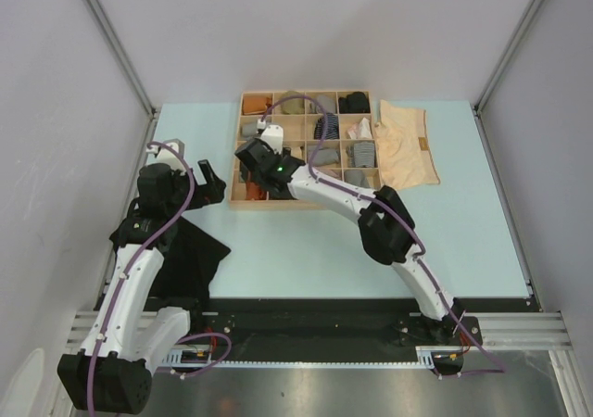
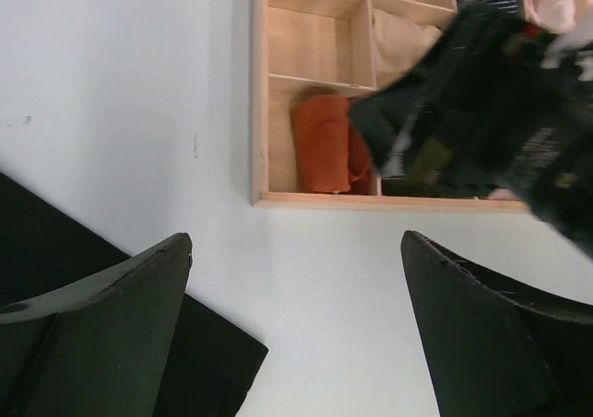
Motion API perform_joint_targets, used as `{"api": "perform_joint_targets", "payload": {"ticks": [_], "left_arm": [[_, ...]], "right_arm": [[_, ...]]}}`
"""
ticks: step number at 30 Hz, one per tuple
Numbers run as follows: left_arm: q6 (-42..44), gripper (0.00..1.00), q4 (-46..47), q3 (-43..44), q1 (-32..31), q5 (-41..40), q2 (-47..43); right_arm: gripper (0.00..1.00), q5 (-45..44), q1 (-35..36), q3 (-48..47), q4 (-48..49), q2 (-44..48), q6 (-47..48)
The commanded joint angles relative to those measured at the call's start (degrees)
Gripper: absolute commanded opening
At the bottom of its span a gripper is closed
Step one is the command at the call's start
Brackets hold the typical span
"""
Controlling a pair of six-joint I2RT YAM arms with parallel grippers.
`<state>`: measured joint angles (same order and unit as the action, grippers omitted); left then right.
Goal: Roll the underwear
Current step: Place the underwear in the storage box, then move the underwear to the center of the board.
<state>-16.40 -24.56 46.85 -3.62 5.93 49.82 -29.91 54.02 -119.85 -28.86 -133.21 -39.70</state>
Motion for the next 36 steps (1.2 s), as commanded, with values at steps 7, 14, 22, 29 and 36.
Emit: {"api": "perform_joint_targets", "payload": {"ticks": [7, 14, 22, 29, 36], "left_arm": [[-8.61, 0.99, -3.74, -4.99, -11.39, -16.21, 0.89], [-24.19, 0.99, -1.64, -16.52, -18.18, -19.2, -0.34], [-28.24, 1.0, 5.74, -24.87, -20.02, -21.67, 2.81], [-28.33, 0.93, 9.69, -26.81, -21.43, -20.18, 7.99], [-30.44, 0.91, 22.17, -27.0, -29.14, -14.81, 16.6]], "right_arm": [[0.83, 13.37, -10.15, 23.59, 9.52, 26.58, 6.04], [0.83, 23.22, -18.15, 36.7, 9.0, 38.45, 8.85], [0.83, 28.15, -22.29, 43.2, 6.89, 45.39, 10.61], [0.83, 29.38, -23.08, 44.35, 6.45, 47.07, 10.26], [0.83, 28.86, -23.08, 44.88, 5.75, 48.04, 10.52]]}}
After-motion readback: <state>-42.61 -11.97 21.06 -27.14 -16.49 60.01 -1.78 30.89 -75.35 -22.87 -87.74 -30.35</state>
